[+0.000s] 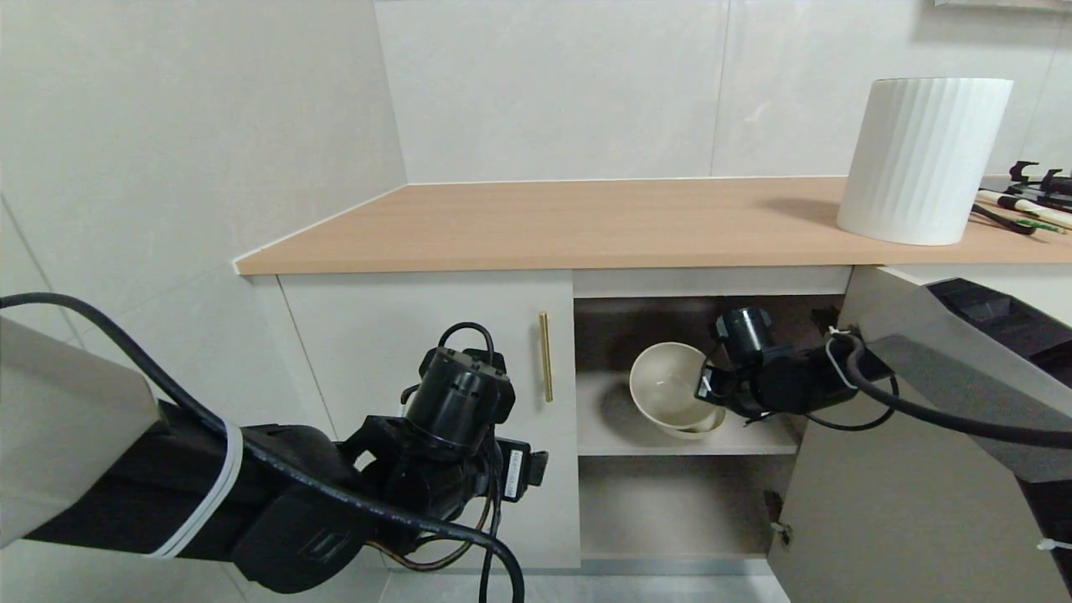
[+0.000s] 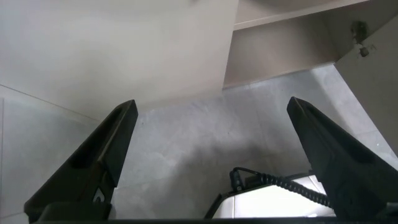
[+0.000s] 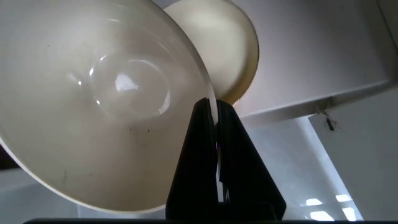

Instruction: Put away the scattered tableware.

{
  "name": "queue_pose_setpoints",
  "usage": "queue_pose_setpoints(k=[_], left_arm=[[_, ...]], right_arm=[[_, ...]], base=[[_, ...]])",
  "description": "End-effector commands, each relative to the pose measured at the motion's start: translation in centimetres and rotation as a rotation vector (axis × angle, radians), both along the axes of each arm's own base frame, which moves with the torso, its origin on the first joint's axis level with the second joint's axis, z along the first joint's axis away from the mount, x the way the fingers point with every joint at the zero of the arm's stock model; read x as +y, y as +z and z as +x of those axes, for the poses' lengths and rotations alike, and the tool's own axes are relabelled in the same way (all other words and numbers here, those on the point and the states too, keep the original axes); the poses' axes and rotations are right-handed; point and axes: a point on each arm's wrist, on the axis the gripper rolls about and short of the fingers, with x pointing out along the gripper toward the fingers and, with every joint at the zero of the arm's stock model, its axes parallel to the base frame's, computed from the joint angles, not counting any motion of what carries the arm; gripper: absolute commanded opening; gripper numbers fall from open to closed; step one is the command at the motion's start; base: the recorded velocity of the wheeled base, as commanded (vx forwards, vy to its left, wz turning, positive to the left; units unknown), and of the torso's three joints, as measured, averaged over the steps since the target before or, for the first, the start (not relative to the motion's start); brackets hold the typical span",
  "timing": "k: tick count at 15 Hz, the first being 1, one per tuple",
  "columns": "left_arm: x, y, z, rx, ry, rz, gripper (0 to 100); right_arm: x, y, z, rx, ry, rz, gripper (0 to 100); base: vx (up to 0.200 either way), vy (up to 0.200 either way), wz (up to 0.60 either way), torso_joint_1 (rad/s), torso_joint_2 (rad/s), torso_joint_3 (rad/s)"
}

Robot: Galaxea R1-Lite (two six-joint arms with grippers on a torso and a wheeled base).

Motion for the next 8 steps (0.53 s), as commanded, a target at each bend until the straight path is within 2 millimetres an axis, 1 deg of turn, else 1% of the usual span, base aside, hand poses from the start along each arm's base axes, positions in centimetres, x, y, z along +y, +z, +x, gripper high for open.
queue_pose_setpoints(k=[1, 3, 5, 7, 8], left_arm=[[0.0, 0.0, 0.0, 0.000, 0.001, 0.000, 100], [0.0, 0.0, 0.0, 0.000, -0.001, 0.000, 100], [0.0, 0.0, 0.0, 0.001, 0.001, 0.001, 100], [0.0, 0.0, 0.0, 0.000, 0.001, 0.000, 100], [0.0, 0.0, 0.0, -0.001, 0.001, -0.001, 100]], right_arm=[[-0.4, -0.7, 0.5, 0.006, -0.013, -0.002, 0], [-0.7, -1.0, 1.0, 0.003, -0.020, -0.001, 0], [-1.1, -2.2, 1.6, 0.017, -0.036, -0.011, 0], [-1.1, -2.3, 2.0, 0.009, -0.037, -0.010, 0], [-1.0, -2.8, 2.1, 0.016, -0.037, -0.014, 0]], base=[[0.000, 0.000, 0.00, 0.000, 0.00, 0.000], [0.000, 0.000, 0.00, 0.000, 0.00, 0.000], [0.000, 0.000, 0.00, 0.000, 0.00, 0.000], [0.000, 0.000, 0.00, 0.000, 0.00, 0.000], [0.000, 0.000, 0.00, 0.000, 0.00, 0.000]])
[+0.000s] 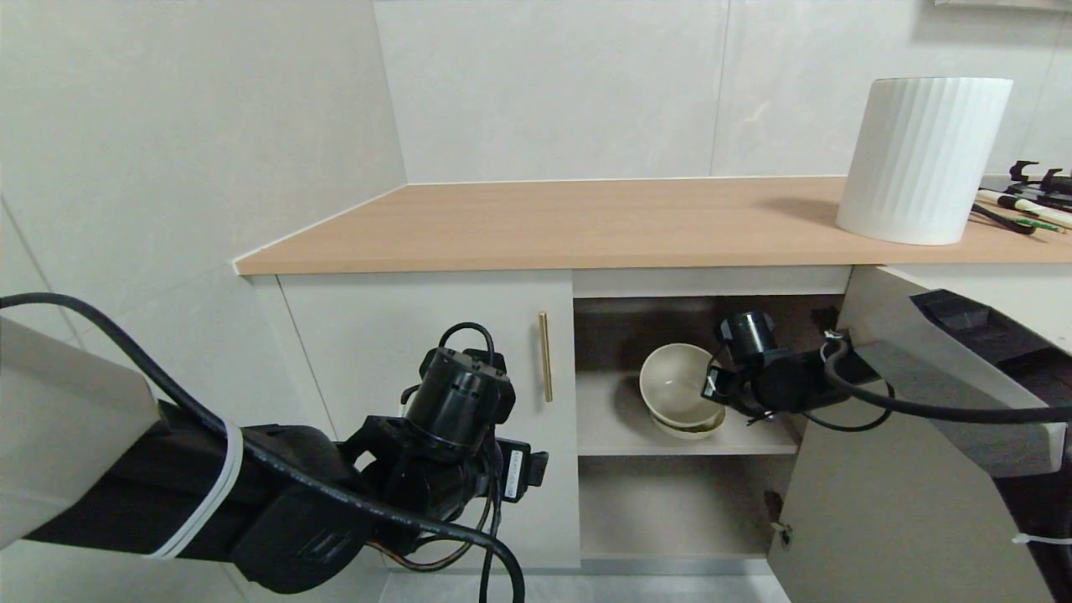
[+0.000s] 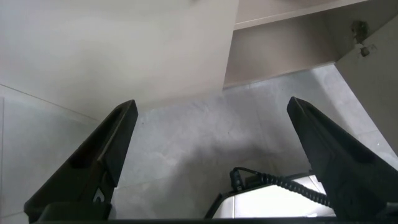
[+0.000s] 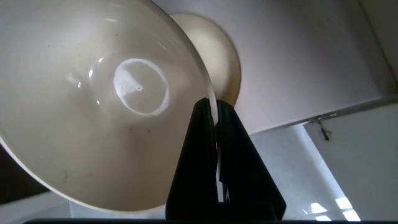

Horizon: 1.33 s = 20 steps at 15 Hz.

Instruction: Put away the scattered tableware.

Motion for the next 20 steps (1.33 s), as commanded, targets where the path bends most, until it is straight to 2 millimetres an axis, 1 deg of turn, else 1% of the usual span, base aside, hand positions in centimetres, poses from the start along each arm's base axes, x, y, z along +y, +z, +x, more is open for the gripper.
queue_pose_setpoints(k=[1, 3, 7, 20], left_arm=[[0.0, -0.1, 0.0, 0.002, 0.000, 0.002, 100], [0.0, -0.1, 0.0, 0.002, 0.001, 0.002, 100], [0.0, -0.1, 0.0, 0.002, 0.001, 0.002, 100], [0.0, 0.0, 0.0, 0.001, 0.002, 0.002, 100]], right_arm=[[0.0, -1.2, 0.4, 0.012, -0.001, -0.005, 0], [-0.5, -1.3, 0.9, 0.009, -0.017, -0.008, 0], [-1.1, -2.1, 1.5, 0.010, -0.037, -0.020, 0], [-1.3, -2.1, 1.8, 0.017, -0.043, -0.022, 0]], base=[[0.000, 0.000, 0.00, 0.000, 0.00, 0.000], [0.000, 0.000, 0.00, 0.000, 0.00, 0.000], [0.000, 0.000, 0.00, 0.000, 0.00, 0.000], [0.000, 0.000, 0.00, 0.000, 0.00, 0.000]])
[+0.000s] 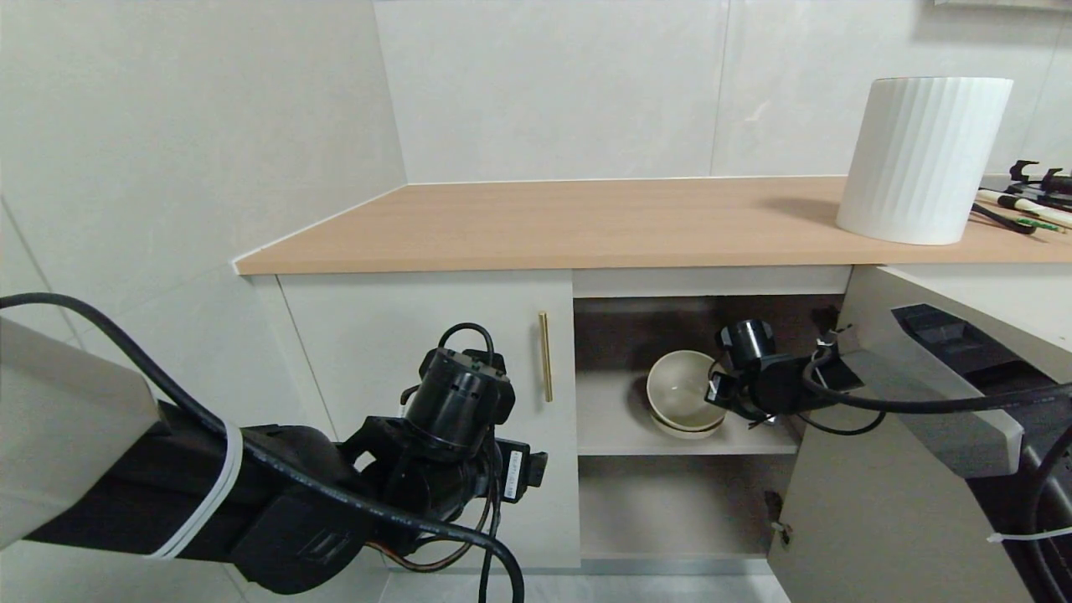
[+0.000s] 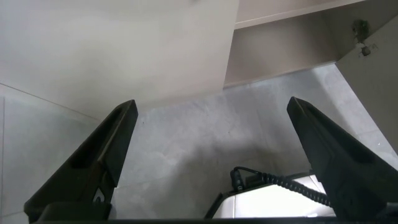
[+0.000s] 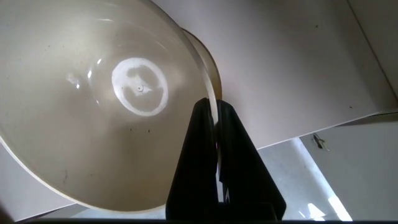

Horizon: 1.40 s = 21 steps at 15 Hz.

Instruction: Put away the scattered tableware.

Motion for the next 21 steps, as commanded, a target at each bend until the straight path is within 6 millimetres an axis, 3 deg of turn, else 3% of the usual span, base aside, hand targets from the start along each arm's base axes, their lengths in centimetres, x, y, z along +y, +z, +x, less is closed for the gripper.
queue_pose_setpoints(k=[1, 7, 8, 17, 19, 20, 21], left_arm=[[0.0, 0.0, 0.0, -0.001, 0.001, -0.001, 100], [0.0, 0.0, 0.0, -0.001, 0.001, -0.001, 100], [0.0, 0.0, 0.0, -0.001, 0.001, -0.001, 100], [0.1, 0.0, 0.0, 0.000, 0.002, 0.000, 100], [0.5, 0.6, -0.1, -0.010, 0.006, -0.011, 100], [1.3, 1.6, 0.1, -0.035, 0.030, -0.031, 100], [1.5, 1.8, 0.1, -0.041, 0.035, -0.036, 100]], right_arm=[[0.0, 0.0, 0.0, 0.000, 0.002, -0.001, 0], [0.1, -0.3, 0.0, 0.003, 0.004, -0.002, 0], [0.1, -0.4, 0.0, 0.007, 0.008, -0.007, 100], [0.1, 0.2, -0.3, 0.004, 0.010, -0.007, 100], [0.0, 1.9, -1.3, 0.003, 0.020, 0.002, 100], [0.2, 4.9, -2.5, -0.024, 0.050, 0.028, 100], [0.3, 5.4, -2.8, -0.026, 0.056, 0.034, 100]], base=[[0.000, 0.000, 0.00, 0.000, 0.00, 0.000], [0.000, 0.000, 0.00, 0.000, 0.00, 0.000], [0.000, 0.000, 0.00, 0.000, 0.00, 0.000], [0.000, 0.000, 0.00, 0.000, 0.00, 0.000], [0.000, 0.000, 0.00, 0.000, 0.00, 0.000], [0.000, 0.000, 0.00, 0.000, 0.00, 0.000], [0.000, 0.000, 0.00, 0.000, 0.00, 0.000]])
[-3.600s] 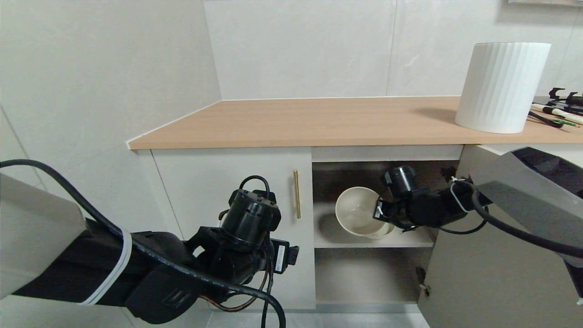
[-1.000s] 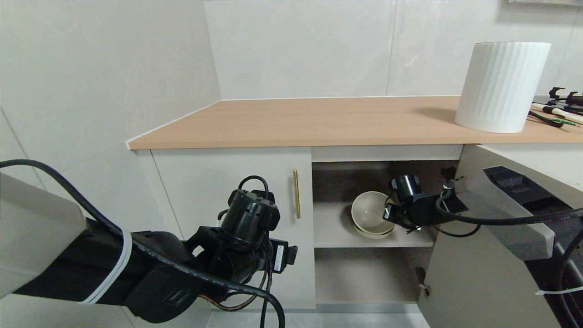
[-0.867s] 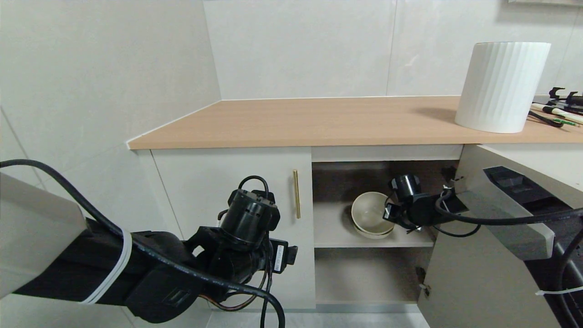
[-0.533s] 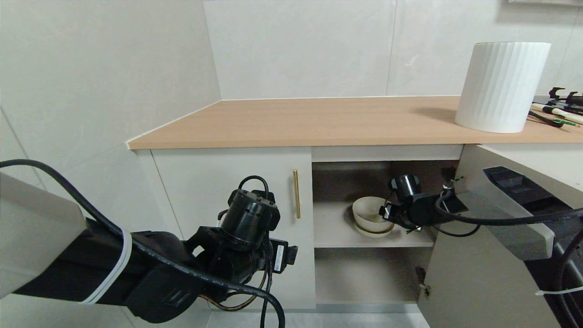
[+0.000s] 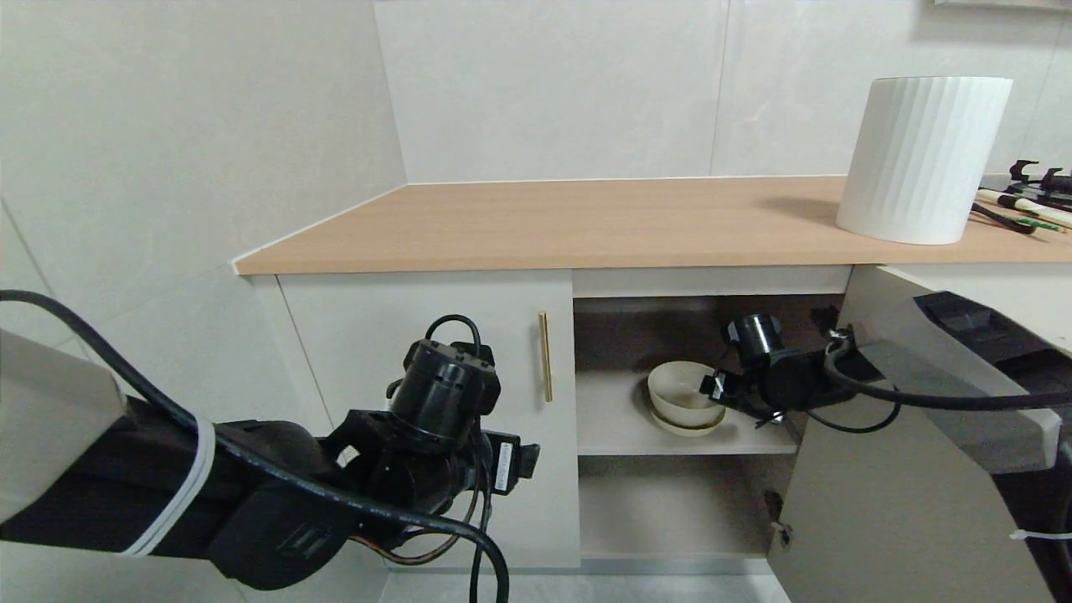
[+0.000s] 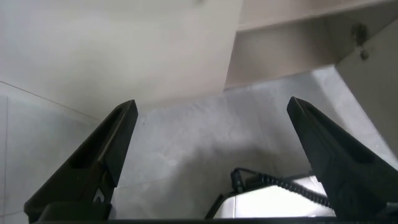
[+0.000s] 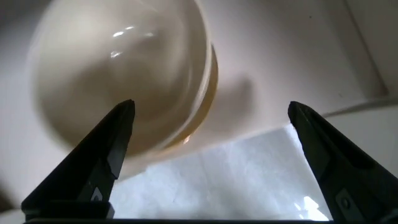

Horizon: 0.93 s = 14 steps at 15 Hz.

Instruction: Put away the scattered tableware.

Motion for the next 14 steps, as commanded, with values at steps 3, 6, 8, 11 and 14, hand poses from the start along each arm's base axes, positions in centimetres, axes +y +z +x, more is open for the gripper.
queue_pose_setpoints(k=[3, 6, 8, 11, 14], left_arm=[[3.9, 4.9, -0.1, -0.114, 0.078, -0.102, 100], [5.7, 7.9, -2.6, -0.146, 0.069, -0.131, 100], [6.6, 8.3, -3.8, -0.155, 0.076, -0.138, 100], [7.9, 9.3, -5.5, -0.190, 0.084, -0.180, 100], [8.2, 9.6, -5.4, -0.195, 0.099, -0.206, 100]], right_arm=[[1.1, 11.4, -7.0, 0.022, 0.122, 0.058, 100], [1.0, 16.8, -13.7, 0.000, 0.285, 0.024, 100], [0.7, 17.9, -16.7, -0.009, 0.317, 0.021, 100], [1.2, 16.7, -21.1, 0.049, 0.384, 0.003, 100], [1.1, 16.3, -21.8, 0.065, 0.393, -0.003, 100]], base=[[0.000, 0.000, 0.00, 0.000, 0.00, 0.000], [0.000, 0.000, 0.00, 0.000, 0.00, 0.000], [0.000, 0.000, 0.00, 0.000, 0.00, 0.000], [0.000, 0.000, 0.00, 0.000, 0.00, 0.000], [0.000, 0.000, 0.00, 0.000, 0.00, 0.000]])
